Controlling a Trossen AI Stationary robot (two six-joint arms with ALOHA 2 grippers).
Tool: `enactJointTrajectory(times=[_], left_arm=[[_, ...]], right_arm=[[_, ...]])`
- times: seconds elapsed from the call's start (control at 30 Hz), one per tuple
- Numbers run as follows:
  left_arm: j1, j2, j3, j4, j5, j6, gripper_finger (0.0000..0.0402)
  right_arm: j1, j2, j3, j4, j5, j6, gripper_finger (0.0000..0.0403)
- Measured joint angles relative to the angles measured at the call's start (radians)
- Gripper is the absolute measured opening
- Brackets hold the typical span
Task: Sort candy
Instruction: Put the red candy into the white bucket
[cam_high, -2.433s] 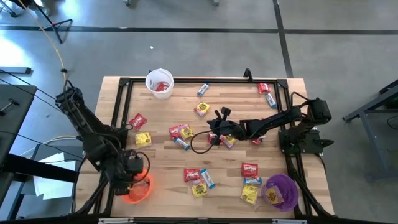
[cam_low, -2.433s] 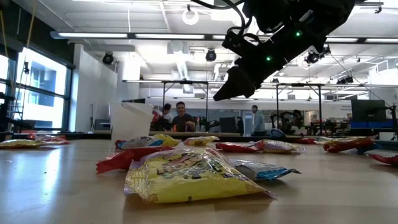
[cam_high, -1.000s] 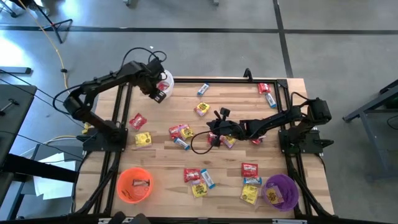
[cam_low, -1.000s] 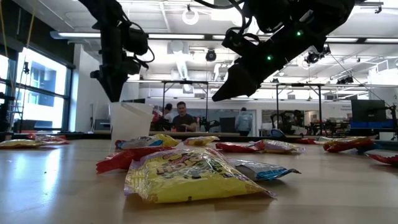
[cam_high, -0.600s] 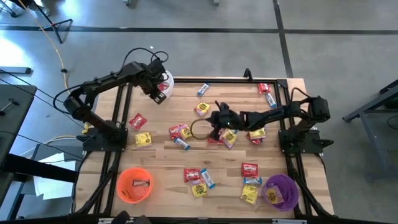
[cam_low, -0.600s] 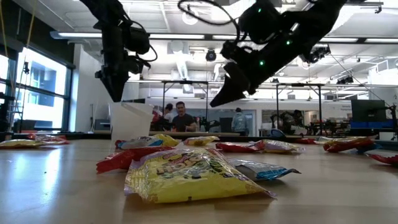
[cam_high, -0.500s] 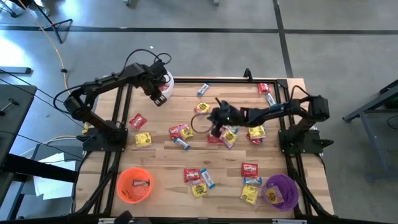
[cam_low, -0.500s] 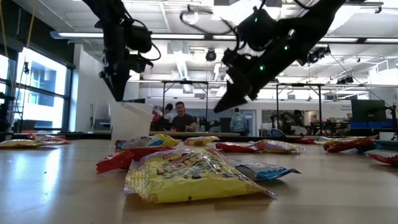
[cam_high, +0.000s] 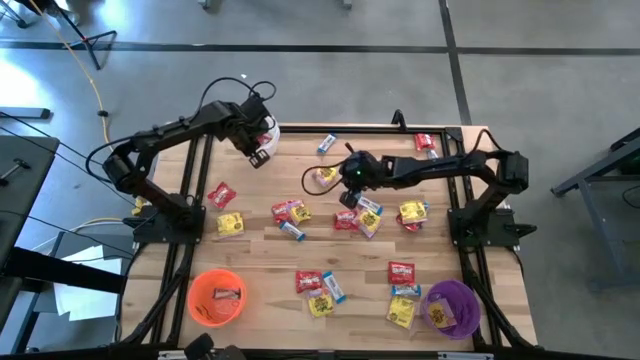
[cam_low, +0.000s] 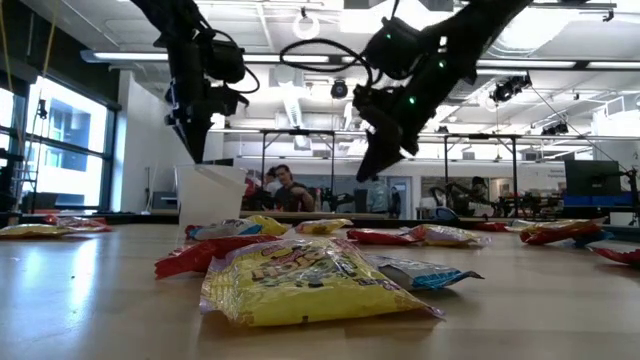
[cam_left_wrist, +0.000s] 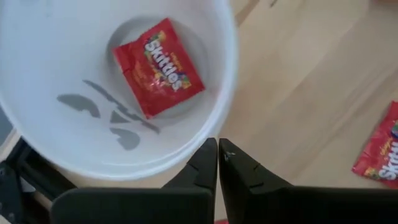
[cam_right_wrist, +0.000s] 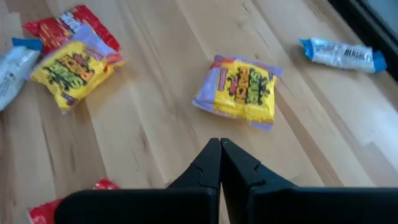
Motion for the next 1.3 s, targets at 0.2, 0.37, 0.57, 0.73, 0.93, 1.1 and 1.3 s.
enactJointTrajectory(times=[0.2, 0.37, 0.57, 0.73, 0.93, 1.1, 1.3], left_arm=[[0.03, 0.0, 0.0, -0.005, 0.0, -0.016, 0.0], [0.038, 0.0, 0.0, -0.006, 0.001, -0.001, 0.0], [0.037, 0.0, 0.0, -0.006, 0.003, 0.015, 0.0], [0.037, 0.0, 0.0, -0.002, 0.003, 0.017, 0.0], [0.023, -0.001, -0.007, 0.003, 0.0, 0.021, 0.0], [-0.032, -0.013, -0.042, 0.045, 0.003, 0.059, 0.0], [-0.16, -0.059, -0.051, 0.145, 0.004, 0.061, 0.0]], right_arm=[[-0.014, 0.0, 0.059, -0.115, -0.014, 0.0, 0.0], [-0.022, 0.0, 0.06, -0.134, -0.043, -0.001, 0.0002], [-0.023, 0.002, 0.06, -0.116, -0.038, -0.036, 0.0051], [-0.06, 0.04, 0.06, -0.061, -0.033, -0.037, 0.0116], [-0.127, 0.073, 0.1, -0.132, -0.044, -0.034, 0.0155], [-0.12, 0.073, 0.103, -0.264, -0.161, -0.022, 0.0158], [0.013, 0.073, 0.023, -0.219, -0.17, -0.035, 0.0158]])
